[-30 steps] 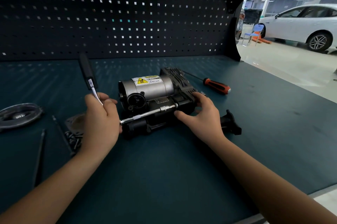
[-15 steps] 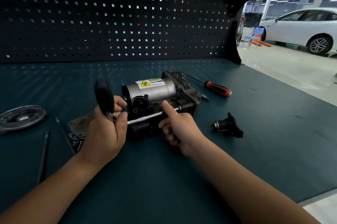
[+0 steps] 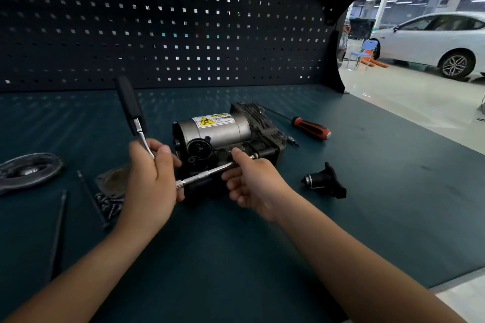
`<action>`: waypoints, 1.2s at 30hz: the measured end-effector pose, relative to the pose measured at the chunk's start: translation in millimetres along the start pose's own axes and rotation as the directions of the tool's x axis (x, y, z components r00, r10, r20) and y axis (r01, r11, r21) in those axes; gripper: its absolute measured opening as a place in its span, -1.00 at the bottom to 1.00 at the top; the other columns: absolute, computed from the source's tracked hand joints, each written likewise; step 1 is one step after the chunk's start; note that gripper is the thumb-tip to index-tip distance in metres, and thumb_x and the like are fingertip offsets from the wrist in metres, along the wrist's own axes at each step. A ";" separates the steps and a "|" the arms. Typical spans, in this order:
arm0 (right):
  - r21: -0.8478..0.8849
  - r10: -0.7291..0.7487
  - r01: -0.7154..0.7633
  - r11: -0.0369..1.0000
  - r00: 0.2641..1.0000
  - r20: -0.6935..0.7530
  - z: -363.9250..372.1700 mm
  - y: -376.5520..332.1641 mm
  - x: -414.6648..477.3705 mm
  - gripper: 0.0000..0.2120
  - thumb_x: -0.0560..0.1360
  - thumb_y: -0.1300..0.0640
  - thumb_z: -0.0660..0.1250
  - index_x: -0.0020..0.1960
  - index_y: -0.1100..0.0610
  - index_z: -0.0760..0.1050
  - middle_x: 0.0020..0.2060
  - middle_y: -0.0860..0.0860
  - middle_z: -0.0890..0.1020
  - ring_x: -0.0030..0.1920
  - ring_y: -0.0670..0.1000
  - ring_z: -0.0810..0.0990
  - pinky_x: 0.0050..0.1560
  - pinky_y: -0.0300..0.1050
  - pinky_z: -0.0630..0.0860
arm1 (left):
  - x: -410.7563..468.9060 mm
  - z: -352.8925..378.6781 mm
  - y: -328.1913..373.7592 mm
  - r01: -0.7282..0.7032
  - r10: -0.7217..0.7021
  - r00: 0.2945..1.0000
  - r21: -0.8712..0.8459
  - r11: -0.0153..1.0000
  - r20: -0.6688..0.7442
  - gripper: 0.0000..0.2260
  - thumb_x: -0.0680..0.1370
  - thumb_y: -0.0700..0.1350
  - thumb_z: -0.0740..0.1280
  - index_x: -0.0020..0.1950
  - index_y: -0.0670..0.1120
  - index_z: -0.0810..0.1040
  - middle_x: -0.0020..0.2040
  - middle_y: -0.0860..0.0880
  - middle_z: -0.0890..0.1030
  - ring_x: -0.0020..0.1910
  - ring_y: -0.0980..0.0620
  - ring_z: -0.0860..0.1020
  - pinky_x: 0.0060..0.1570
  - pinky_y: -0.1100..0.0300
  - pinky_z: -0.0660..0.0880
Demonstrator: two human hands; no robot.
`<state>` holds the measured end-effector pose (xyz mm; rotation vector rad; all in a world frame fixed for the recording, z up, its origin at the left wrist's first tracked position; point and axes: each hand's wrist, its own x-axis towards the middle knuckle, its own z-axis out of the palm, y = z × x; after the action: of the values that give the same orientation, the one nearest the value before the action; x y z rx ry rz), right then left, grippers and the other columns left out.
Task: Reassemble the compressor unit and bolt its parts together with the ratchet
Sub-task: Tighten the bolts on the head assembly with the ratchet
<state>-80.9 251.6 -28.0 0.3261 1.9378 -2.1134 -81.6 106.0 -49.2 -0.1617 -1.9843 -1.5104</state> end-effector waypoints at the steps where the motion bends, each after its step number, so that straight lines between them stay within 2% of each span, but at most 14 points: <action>1: 0.039 0.017 -0.018 0.999 1.000 0.026 -1.1 0.6 -1.0 -0.56 0.60 -0.05 0.11 -0.27 0.24 0.47 -0.63 -0.01 0.51 -0.65 -0.08 0.46 -0.62 -0.38 0.32 | 1.3 0.4 -1.2 0.055 -0.055 0.998 -0.024 0.998 0.011 -0.78 0.63 -0.15 0.04 -0.18 0.08 0.20 -0.24 -0.04 0.46 -0.65 0.14 0.39 -0.68 0.36 0.28; 5: 0.237 0.036 -0.064 0.969 0.992 0.117 0.2 1.0 -8.2 -0.68 0.58 0.08 0.19 -0.20 0.29 0.49 -0.49 0.07 0.63 -0.55 -0.06 0.58 -0.55 -0.33 0.45 | 5.6 -0.7 -3.1 0.234 -0.228 0.972 -0.127 0.964 0.062 -0.80 0.64 -0.13 0.04 -0.18 0.04 0.21 -0.33 -0.10 0.48 -0.70 0.12 0.37 -0.70 0.35 0.23; 7: 0.249 -0.007 -0.009 0.969 0.998 0.061 3.0 2.4 -8.4 -0.75 0.56 0.17 0.22 -0.22 0.29 0.47 -0.54 0.05 0.60 -0.59 -0.08 0.54 -0.57 -0.35 0.43 | 4.0 -3.8 -0.4 0.162 -0.149 0.982 -0.108 0.981 0.118 -0.80 0.64 -0.15 0.05 -0.17 0.07 0.20 -0.32 -0.10 0.49 -0.68 0.11 0.40 -0.68 0.34 0.27; 10: 0.267 -0.022 0.023 0.964 1.000 -0.008 9.4 2.3 -7.7 -0.76 0.55 0.22 0.23 -0.27 0.27 0.44 -0.60 0.02 0.55 -0.64 -0.12 0.47 -0.62 -0.36 0.38 | -1.5 -17.7 2.3 -0.260 0.236 0.939 0.069 0.963 0.250 -0.94 0.60 -0.02 0.09 -0.06 0.13 0.24 -0.26 0.00 0.55 -0.53 0.15 0.52 -0.48 0.34 0.44; 14: 0.300 0.016 -0.006 0.954 0.999 -0.029 11.8 3.5 -9.3 -0.73 0.55 0.20 0.22 -0.32 0.22 0.41 -0.63 -0.02 0.51 -0.67 -0.13 0.41 -0.63 -0.38 0.33 | 0.7 -35.1 -6.5 -0.701 0.496 0.687 0.306 0.644 0.531 -0.67 0.57 0.09 0.05 0.05 -0.11 0.45 -0.27 -0.03 0.61 -0.39 -0.03 0.57 -0.37 0.14 0.44; 17: 0.375 0.039 -0.059 0.925 0.997 0.063 12.5 5.6 -13.4 -0.75 0.57 0.15 0.21 -0.26 0.21 0.41 -0.60 -0.01 0.52 -0.66 -0.13 0.40 -0.64 -0.38 0.30 | -7.0 -21.8 8.9 -0.362 0.317 0.883 0.072 0.930 0.345 -0.83 0.55 0.09 0.06 0.03 0.08 0.35 -0.31 0.06 0.54 -0.52 0.17 0.49 -0.43 0.30 0.40; 20: 0.458 0.013 -0.072 0.886 0.991 0.131 16.3 6.7 -15.7 -0.81 0.58 0.18 0.19 -0.16 0.25 0.45 -0.58 0.01 0.54 -0.63 -0.13 0.44 -0.61 -0.38 0.34 | -0.1 -8.3 12.6 0.046 -0.020 0.978 -0.122 0.991 0.209 -0.85 0.63 -0.09 0.06 -0.11 0.13 0.25 -0.29 -0.03 0.57 -0.67 0.14 0.34 -0.65 0.34 0.28; 22: 0.464 0.004 -0.057 0.884 0.993 0.114 19.9 7.5 -16.0 -0.81 0.59 0.21 0.19 -0.17 0.25 0.45 -0.58 0.01 0.54 -0.62 -0.14 0.47 -0.59 -0.40 0.38 | 4.1 -10.3 10.4 0.121 -0.098 0.975 -0.110 0.986 0.199 -0.83 0.64 -0.12 0.05 -0.12 0.11 0.23 -0.26 -0.05 0.56 -0.68 0.14 0.33 -0.68 0.33 0.25; 24: 0.458 0.005 -0.040 0.888 0.997 0.077 22.9 7.6 -15.1 -0.78 0.59 0.22 0.20 -0.22 0.24 0.43 -0.61 -0.01 0.53 -0.63 -0.15 0.46 -0.59 -0.41 0.38 | 0.2 -14.6 9.4 -0.054 0.064 0.968 -0.049 0.997 0.241 -0.82 0.63 -0.13 0.09 -0.12 0.11 0.20 -0.23 -0.02 0.54 -0.63 0.16 0.40 -0.60 0.33 0.34; 25: 0.455 0.009 -0.034 0.890 0.998 0.058 23.7 7.5 -14.9 -0.77 0.58 0.22 0.20 -0.24 0.23 0.42 -0.62 -0.02 0.51 -0.64 -0.15 0.45 -0.60 -0.41 0.37 | -3.2 -18.8 8.2 -0.263 0.242 0.928 0.037 0.964 0.285 -0.83 0.62 -0.09 0.13 -0.11 0.11 0.20 -0.22 0.02 0.54 -0.57 0.17 0.45 -0.51 0.32 0.40; 27: 0.444 0.017 -0.030 0.895 0.999 0.032 25.4 7.6 -15.6 -0.76 0.58 0.19 0.22 -0.27 0.21 0.41 -0.64 -0.03 0.49 -0.66 -0.15 0.44 -0.61 -0.40 0.35 | 2.5 -33.3 5.1 -0.699 0.528 0.684 0.244 0.672 0.504 -0.93 0.55 0.00 0.14 -0.08 0.05 0.25 -0.17 0.03 0.48 -0.46 0.07 0.54 -0.45 0.20 0.48; 29: 0.432 0.023 -0.036 0.901 0.999 0.036 24.9 9.4 -16.8 -0.76 0.57 0.15 0.24 -0.26 0.19 0.42 -0.63 -0.03 0.50 -0.65 -0.14 0.45 -0.60 -0.38 0.37 | 8.4 -38.8 -5.1 -0.869 0.596 0.478 0.250 0.426 0.645 -0.87 0.53 0.02 0.12 -0.10 -0.02 0.29 -0.14 0.03 0.40 -0.47 -0.04 0.54 -0.53 0.17 0.43; 33: 0.416 0.035 -0.090 0.905 0.990 0.139 22.4 10.2 -20.6 -0.76 0.59 0.09 0.20 -0.20 0.20 0.44 -0.56 -0.01 0.56 -0.58 -0.11 0.52 -0.54 -0.35 0.42 | -2.5 -19.2 6.8 -0.262 0.252 0.928 0.002 0.965 0.275 -0.95 0.53 0.07 0.10 -0.08 0.14 0.31 -0.31 0.08 0.46 -0.58 0.18 0.43 -0.53 0.31 0.36; 36: 0.426 0.009 -0.078 0.901 0.987 0.163 26.3 11.0 -21.4 -0.78 0.60 0.17 0.16 -0.16 0.22 0.46 -0.54 -0.01 0.57 -0.56 -0.12 0.52 -0.50 -0.37 0.44 | 5.3 -4.6 4.9 0.223 -0.204 0.972 -0.189 0.956 0.115 -0.83 0.63 -0.05 0.09 -0.16 0.10 0.27 -0.25 -0.06 0.48 -0.69 0.19 0.32 -0.69 0.38 0.20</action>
<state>-56.9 225.3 -28.8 0.2699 1.3487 -2.4442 -81.8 102.1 -41.5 -0.1056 -1.9703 -1.8750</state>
